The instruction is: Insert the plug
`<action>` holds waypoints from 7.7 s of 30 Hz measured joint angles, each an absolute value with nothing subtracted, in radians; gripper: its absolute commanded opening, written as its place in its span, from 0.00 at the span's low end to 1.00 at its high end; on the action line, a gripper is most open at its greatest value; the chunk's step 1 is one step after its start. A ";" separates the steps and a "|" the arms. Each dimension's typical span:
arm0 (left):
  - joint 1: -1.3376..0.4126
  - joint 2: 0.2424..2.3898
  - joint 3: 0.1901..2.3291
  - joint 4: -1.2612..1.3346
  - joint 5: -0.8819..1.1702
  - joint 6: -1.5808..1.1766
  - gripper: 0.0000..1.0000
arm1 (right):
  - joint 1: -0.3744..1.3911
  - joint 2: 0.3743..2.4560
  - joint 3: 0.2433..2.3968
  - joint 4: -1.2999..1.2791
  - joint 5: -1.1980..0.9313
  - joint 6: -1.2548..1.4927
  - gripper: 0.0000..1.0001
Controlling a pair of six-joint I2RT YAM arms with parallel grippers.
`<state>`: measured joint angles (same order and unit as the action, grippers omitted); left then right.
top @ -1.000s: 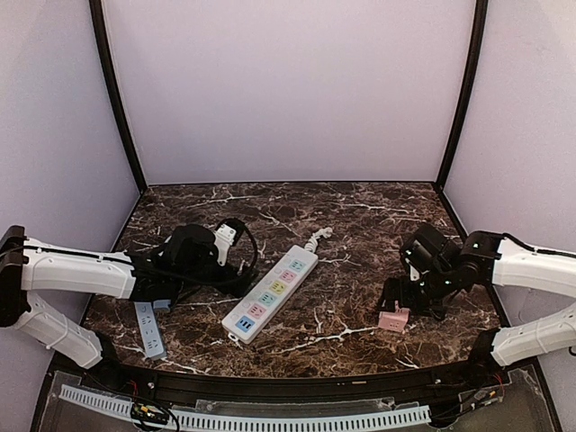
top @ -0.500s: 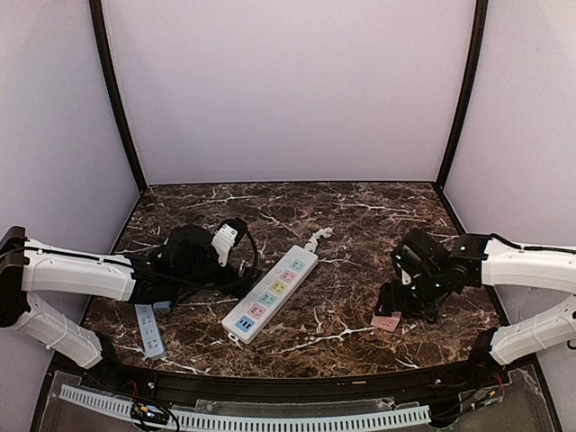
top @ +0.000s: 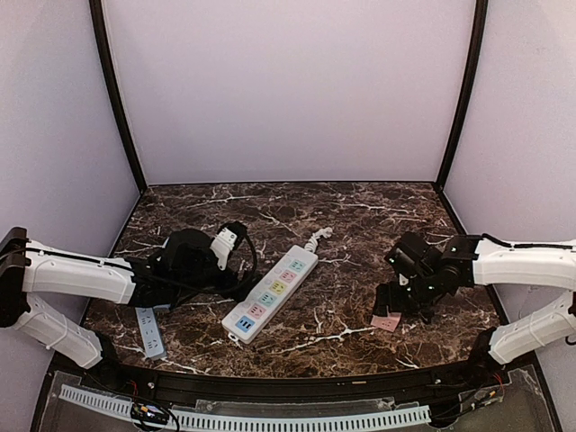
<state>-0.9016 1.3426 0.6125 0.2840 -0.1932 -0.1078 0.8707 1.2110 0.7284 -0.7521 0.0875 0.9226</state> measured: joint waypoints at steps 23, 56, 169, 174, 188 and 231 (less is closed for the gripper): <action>-0.902 1.343 0.599 0.320 -0.195 -0.096 1.00 | 0.918 1.360 0.820 -0.733 0.117 0.862 0.71; -0.902 1.380 0.505 0.543 0.065 0.072 0.98 | 0.956 1.299 0.884 -0.633 -0.010 0.835 0.35; -1.006 1.507 0.949 -0.177 0.536 0.514 0.30 | 1.187 1.287 0.942 -0.272 -0.066 0.006 0.99; -1.005 1.507 0.949 -0.178 0.544 0.513 0.29 | 1.192 1.315 0.959 -0.253 -0.080 -0.014 0.99; -0.985 1.504 0.949 -0.173 0.620 0.501 0.29 | 1.225 1.387 0.970 -0.204 -0.135 -0.069 0.91; -0.929 1.354 0.813 0.054 0.692 0.350 0.98 | 1.253 1.393 0.919 -0.020 -0.059 -0.070 0.19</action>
<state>-0.9287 1.3544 0.8131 0.0536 0.6918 0.3504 1.2526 1.3930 0.9192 -0.0200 -0.0589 -0.0704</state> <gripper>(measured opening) 0.879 0.585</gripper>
